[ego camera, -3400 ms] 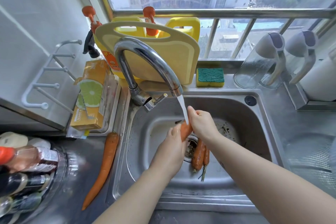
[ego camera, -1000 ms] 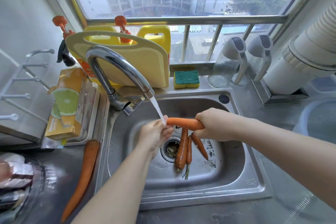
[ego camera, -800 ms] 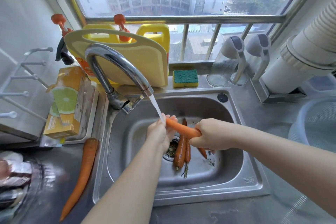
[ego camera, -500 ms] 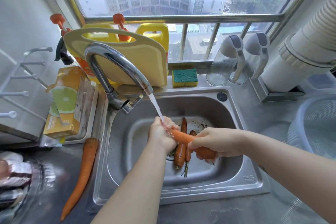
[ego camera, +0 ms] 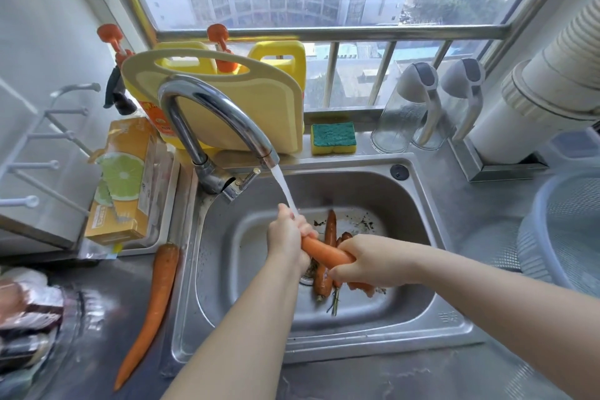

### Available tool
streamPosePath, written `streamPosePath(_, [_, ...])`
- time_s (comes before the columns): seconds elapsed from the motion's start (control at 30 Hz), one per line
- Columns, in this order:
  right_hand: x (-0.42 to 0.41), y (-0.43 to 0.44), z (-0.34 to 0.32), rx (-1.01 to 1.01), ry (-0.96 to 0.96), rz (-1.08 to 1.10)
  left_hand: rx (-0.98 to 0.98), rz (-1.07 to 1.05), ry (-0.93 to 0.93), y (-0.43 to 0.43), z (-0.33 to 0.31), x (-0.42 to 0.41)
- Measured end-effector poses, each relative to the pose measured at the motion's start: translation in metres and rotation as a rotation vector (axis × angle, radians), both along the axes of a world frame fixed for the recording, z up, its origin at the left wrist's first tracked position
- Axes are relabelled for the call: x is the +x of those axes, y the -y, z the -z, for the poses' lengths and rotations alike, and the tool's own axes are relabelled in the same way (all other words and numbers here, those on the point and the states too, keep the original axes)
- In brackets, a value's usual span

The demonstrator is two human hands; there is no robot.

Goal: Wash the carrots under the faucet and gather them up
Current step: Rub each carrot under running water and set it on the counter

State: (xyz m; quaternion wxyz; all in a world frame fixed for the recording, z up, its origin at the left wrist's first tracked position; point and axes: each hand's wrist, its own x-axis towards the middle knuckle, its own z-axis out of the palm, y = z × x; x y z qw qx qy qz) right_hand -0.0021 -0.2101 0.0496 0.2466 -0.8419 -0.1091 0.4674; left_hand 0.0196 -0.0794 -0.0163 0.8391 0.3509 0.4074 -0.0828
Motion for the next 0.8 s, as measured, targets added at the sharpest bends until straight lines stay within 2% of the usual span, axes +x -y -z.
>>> streamPosePath(0.1, [0.000, -0.003, 0.005, -0.044, 0.196, 0.012, -0.228, -0.141, -0.020, -0.008, -0.005, 0.005])
streamPosePath(0.17, [0.001, -0.008, 0.009, -0.049, 0.318, 0.059, -0.200, -0.144, 0.015, -0.003, -0.008, 0.004])
streamPosePath(0.23, [0.005, -0.014, 0.014, -0.019, 0.378, 0.108, -0.091, -0.043, 0.078, 0.008, -0.013, -0.003])
streamPosePath(0.3, [0.010, -0.017, 0.018, 0.008, 0.357, 0.124, 0.024, 0.095, 0.156, 0.011, -0.011, -0.013])
streamPosePath(0.43, [0.018, -0.013, 0.022, 0.105, 0.194, 0.141, 0.081, 0.358, 0.285, -0.005, -0.006, -0.031])
streamPosePath(0.57, [0.019, -0.020, 0.022, 0.144, 0.216, 0.074, 0.225, 0.236, 0.193, -0.008, -0.002, -0.022])
streamPosePath(0.67, [0.023, -0.020, 0.021, 0.153, 0.204, 0.087, 0.170, 0.208, 0.129, -0.009, -0.003, -0.011])
streamPosePath(0.8, [0.028, -0.009, 0.018, 0.210, 0.062, 0.197, 0.024, 0.378, 0.263, -0.011, -0.008, -0.019])
